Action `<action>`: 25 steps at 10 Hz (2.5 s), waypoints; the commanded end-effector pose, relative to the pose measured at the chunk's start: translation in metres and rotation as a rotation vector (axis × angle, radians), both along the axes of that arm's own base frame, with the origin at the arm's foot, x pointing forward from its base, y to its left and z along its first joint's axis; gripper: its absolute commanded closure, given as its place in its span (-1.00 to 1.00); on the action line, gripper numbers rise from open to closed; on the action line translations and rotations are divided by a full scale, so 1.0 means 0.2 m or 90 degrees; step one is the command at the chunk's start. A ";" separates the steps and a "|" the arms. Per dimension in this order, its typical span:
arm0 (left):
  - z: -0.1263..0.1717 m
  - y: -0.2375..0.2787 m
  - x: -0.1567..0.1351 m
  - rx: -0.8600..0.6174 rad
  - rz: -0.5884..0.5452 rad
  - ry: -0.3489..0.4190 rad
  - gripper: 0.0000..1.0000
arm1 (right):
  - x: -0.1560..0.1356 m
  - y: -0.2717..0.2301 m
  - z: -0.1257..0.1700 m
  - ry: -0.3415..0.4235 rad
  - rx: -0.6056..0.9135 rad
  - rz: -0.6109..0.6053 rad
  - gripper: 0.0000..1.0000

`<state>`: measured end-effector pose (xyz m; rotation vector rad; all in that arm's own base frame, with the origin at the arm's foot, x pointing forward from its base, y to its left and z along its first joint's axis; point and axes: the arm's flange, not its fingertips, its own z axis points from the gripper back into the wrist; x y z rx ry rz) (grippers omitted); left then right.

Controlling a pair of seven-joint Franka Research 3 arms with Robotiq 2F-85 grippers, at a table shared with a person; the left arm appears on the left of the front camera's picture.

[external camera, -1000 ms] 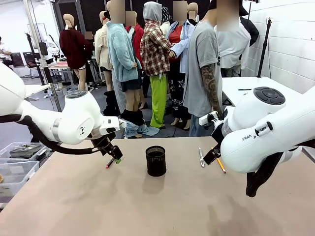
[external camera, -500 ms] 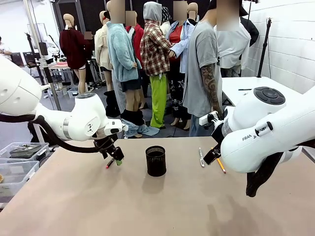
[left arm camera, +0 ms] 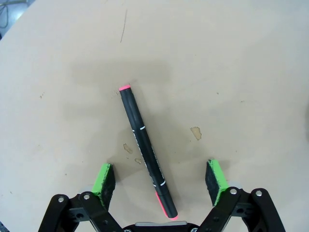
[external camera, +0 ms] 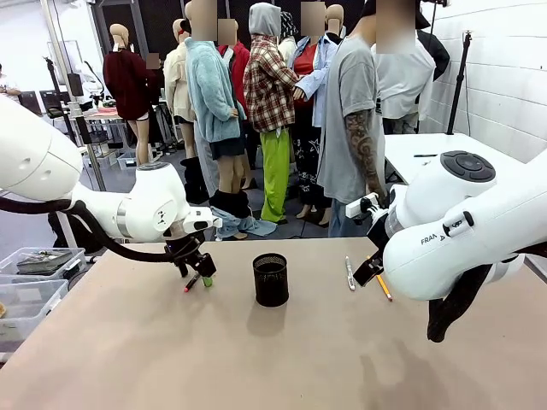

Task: Place the pens into the pen holder.
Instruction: Pick up a writing instrument from the table and place it into the Pen holder.

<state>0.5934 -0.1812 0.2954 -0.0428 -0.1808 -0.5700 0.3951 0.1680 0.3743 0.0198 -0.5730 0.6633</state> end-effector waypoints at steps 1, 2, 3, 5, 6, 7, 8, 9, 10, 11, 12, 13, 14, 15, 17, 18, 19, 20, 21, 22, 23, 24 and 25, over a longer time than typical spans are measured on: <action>-0.02 0.00 0.05 -0.001 -0.021 0.016 -0.48 | 0.00 0.00 0.00 0.001 0.000 0.000 -1.00; -0.03 -0.01 0.05 0.001 -0.017 0.019 -0.09 | 0.00 0.00 0.00 0.001 0.000 0.000 -1.00; -0.03 -0.01 0.06 0.009 -0.015 0.020 0.31 | 0.00 0.00 0.00 0.001 0.000 0.000 -1.00; -0.02 -0.01 0.05 0.025 -0.012 0.026 1.00 | 0.00 0.00 0.00 0.001 0.000 0.000 -1.00; -0.03 -0.01 0.05 0.031 -0.010 0.031 1.00 | 0.00 0.00 0.00 0.001 0.000 0.000 -1.00; -0.02 -0.01 0.04 0.039 -0.011 0.034 1.00 | 0.00 0.00 0.00 0.001 0.000 0.000 -1.00; -0.02 -0.01 0.03 0.042 -0.014 0.036 1.00 | 0.00 0.00 0.00 0.001 0.000 0.000 -1.00; -0.02 -0.01 0.03 0.046 -0.019 0.041 1.00 | 0.00 0.00 0.00 0.001 0.000 0.000 -1.00; -0.02 0.01 0.01 0.043 -0.023 0.042 1.00 | 0.00 0.00 0.00 0.001 0.000 0.000 -1.00; 0.01 0.02 -0.03 0.035 -0.030 0.033 1.00 | 0.00 0.00 0.00 0.001 0.000 0.000 -1.00; 0.04 0.05 -0.06 0.013 -0.035 0.020 1.00 | 0.00 0.00 0.00 0.001 0.000 0.000 -1.00; 0.08 0.10 -0.09 -0.037 -0.059 -0.010 1.00 | 0.00 0.00 0.00 0.001 0.000 0.000 -1.00; 0.15 0.15 -0.15 -0.109 -0.087 -0.051 1.00 | 0.00 0.00 0.00 0.001 0.000 0.000 -1.00; 0.22 0.21 -0.18 -0.159 -0.093 -0.097 1.00 | 0.00 0.00 0.00 0.001 0.000 0.000 -1.00; 0.30 0.28 -0.21 -0.248 -0.114 -0.161 1.00 | 0.00 0.00 0.00 0.001 0.000 0.000 -1.00; 0.34 0.30 -0.23 -0.337 -0.174 -0.190 1.00 | 0.00 0.00 0.00 0.001 0.000 0.000 -1.00; 0.37 0.30 -0.26 -0.401 -0.218 -0.216 1.00 | 0.00 0.00 0.00 0.001 0.000 0.000 -1.00; 0.41 0.30 -0.28 -0.462 -0.249 -0.252 1.00 | 0.00 0.00 0.00 0.001 0.000 0.000 -1.00; 0.43 0.27 -0.30 -0.513 -0.280 -0.275 1.00 | 0.00 0.00 0.00 0.001 0.000 0.000 -1.00; 0.45 0.23 -0.31 -0.541 -0.298 -0.295 1.00 | 0.00 0.00 0.00 0.001 0.000 0.000 -1.00; 0.46 0.20 -0.31 -0.552 -0.320 -0.301 1.00 | 0.00 0.00 0.00 0.001 0.000 0.000 -1.00; 0.45 0.15 -0.32 -0.583 -0.347 -0.307 1.00 | 0.00 0.00 0.00 0.001 0.000 0.000 -1.00; 0.45 0.11 -0.36 -0.617 -0.365 -0.328 1.00 | 0.00 0.00 0.00 0.001 0.000 0.000 -1.00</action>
